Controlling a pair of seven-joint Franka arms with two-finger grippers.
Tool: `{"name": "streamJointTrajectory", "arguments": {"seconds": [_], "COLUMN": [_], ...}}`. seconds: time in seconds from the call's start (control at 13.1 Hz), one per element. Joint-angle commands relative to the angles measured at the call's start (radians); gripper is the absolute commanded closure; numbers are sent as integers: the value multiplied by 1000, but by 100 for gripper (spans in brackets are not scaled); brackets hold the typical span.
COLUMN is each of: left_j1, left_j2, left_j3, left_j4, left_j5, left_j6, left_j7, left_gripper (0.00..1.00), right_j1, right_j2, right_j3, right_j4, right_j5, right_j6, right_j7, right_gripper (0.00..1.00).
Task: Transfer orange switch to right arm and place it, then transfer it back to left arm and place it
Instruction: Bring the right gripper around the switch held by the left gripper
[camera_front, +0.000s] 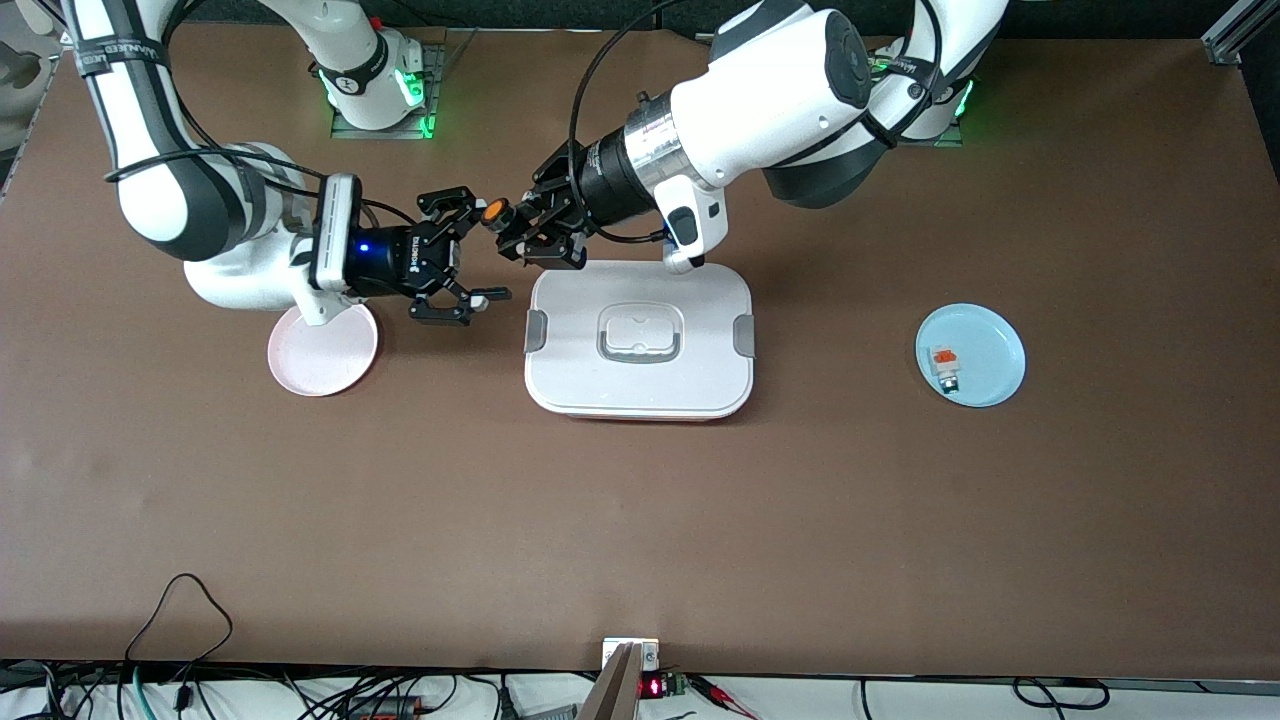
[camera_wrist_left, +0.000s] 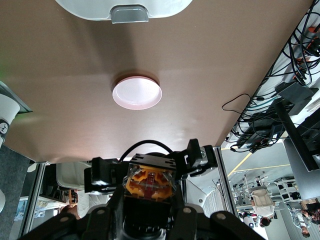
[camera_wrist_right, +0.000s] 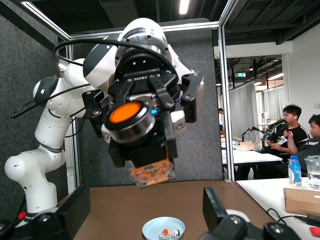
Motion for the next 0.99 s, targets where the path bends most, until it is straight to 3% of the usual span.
{"name": "streamJointTrajectory", "arguments": {"seconds": [0.0,0.38,0.91], "left_j1": [-20,-20,-18], "left_j2": [18,18,18], "left_j3": [7,7,7], "left_j4": [35,35,33], "left_j5": [21,22,24], "left_j6": [11,11,11], "left_j7": [-31,-31,-28], "left_gripper": [98,98,98], "right_j1": [36,72,69], "right_j2": [-6,-5,-16], "right_j3": [-1,-1,-1], "right_j4": [-11,-2,27], "right_j5": [88,131,130], "right_j6": [3,25,34], "right_j7": [-24,-24,-34], "right_gripper": [0,0,39]}}
